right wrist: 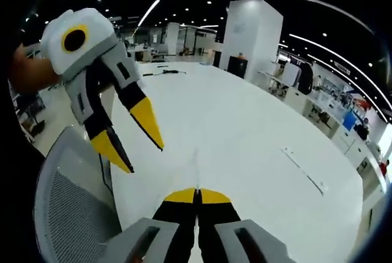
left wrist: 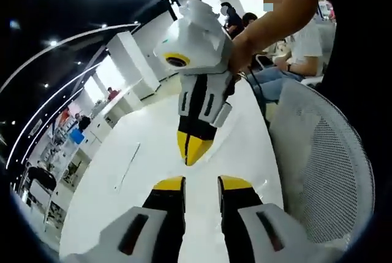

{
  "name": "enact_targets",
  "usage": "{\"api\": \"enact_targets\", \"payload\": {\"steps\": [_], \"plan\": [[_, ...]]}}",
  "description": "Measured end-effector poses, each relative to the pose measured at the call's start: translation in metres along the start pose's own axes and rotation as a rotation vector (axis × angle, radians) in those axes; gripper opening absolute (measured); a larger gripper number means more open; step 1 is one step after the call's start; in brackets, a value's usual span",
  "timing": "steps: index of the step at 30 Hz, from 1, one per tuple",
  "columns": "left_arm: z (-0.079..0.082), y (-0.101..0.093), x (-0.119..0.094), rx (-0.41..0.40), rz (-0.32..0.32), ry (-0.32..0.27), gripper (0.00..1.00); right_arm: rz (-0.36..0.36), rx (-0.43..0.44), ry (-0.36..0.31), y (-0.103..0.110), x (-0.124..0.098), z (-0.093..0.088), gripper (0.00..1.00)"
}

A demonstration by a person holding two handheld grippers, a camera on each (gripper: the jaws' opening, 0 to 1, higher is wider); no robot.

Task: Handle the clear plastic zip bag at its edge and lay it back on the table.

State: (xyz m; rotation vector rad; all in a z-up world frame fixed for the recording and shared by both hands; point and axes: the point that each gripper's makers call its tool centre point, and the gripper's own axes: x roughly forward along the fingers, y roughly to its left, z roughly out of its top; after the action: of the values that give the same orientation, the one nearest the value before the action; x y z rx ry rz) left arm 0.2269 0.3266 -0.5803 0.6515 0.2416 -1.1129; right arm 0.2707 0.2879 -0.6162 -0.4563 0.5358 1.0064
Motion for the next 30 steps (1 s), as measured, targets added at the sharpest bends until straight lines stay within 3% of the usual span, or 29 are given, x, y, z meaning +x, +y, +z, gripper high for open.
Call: {"api": "enact_targets", "payload": {"steps": [9,30], "plan": [[-0.019,-0.001,-0.015,-0.125,0.067,-0.003,0.23,-0.073,0.082,-0.008,-0.023,0.007,-0.016,0.00],[-0.059,-0.020,-0.044,-0.276,0.185,0.023,0.30,-0.262,0.306,-0.043,-0.063,0.012,-0.049,0.00]]}}
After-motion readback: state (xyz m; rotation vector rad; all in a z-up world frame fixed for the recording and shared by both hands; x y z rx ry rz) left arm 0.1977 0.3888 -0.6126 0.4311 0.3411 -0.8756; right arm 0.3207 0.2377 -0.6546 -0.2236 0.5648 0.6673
